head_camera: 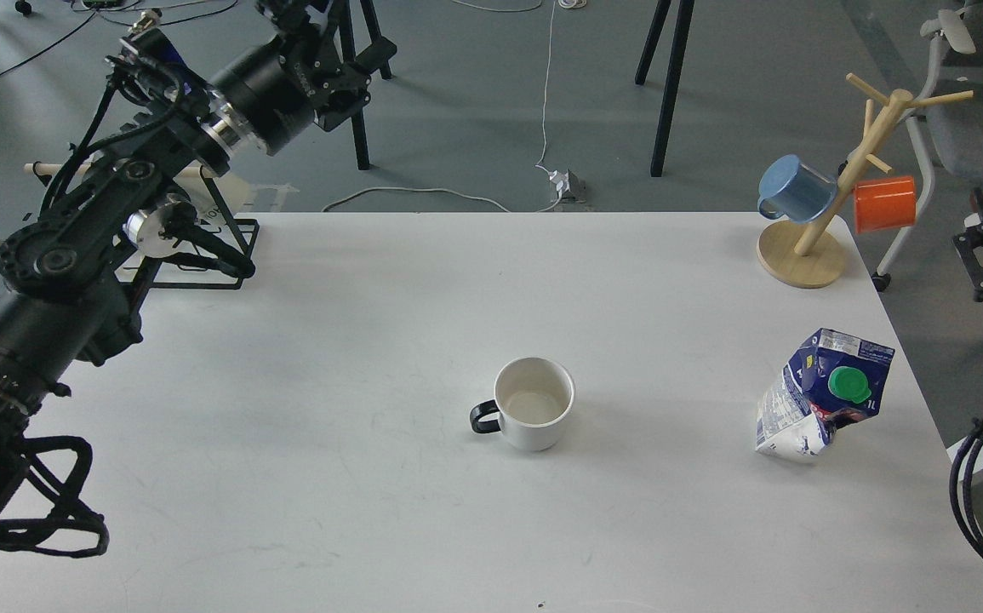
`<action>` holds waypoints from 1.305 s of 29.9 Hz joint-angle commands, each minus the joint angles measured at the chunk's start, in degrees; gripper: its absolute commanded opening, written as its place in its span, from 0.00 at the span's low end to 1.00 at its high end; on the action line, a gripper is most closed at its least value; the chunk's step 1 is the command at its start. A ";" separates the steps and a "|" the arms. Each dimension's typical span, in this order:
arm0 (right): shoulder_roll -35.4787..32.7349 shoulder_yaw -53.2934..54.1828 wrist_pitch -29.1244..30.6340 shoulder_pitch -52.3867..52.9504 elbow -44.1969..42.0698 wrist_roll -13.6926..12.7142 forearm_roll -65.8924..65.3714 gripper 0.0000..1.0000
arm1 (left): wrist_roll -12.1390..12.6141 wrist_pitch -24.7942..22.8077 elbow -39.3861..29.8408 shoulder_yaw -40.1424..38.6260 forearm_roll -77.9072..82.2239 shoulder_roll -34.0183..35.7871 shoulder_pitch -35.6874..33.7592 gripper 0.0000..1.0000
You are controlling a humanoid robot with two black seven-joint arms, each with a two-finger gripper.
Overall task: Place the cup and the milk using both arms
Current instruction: 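Retract the left arm and bring the right gripper toward the milk carton, then grasp the blue-and-white milk carton with the right gripper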
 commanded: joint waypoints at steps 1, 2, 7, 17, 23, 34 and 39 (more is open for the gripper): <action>0.95 2.46 0.00 -10.49 2.54 1.02 2.56 0.98 | 1.34 -0.01 7.46 -1.76 -19.73 0.65 1.68 0.99; 1.04 2.29 0.00 -12.86 2.80 1.02 2.66 0.98 | 2.56 -0.01 10.45 -1.85 -25.61 0.56 1.77 0.99; 3.41 -1.83 0.00 -23.94 8.50 0.58 2.39 0.99 | 7.23 -0.01 16.28 -1.67 -40.96 0.30 2.03 0.99; 15.09 -11.52 0.00 -30.55 8.87 0.76 -7.44 0.98 | 6.88 -0.01 16.46 -1.41 -40.97 -0.14 3.44 0.99; 19.23 -12.65 0.00 -25.82 7.03 0.76 -9.56 0.95 | 6.88 -0.01 16.54 -1.41 -40.97 -0.14 3.53 0.99; 21.87 -12.66 0.00 -20.01 5.44 1.11 -9.47 0.89 | 7.14 -0.01 16.54 -1.06 -40.97 0.21 3.53 0.99; 22.22 -11.69 0.00 -17.99 3.16 1.29 -8.95 0.84 | 7.15 -0.01 16.54 -1.06 -40.88 0.56 3.53 0.99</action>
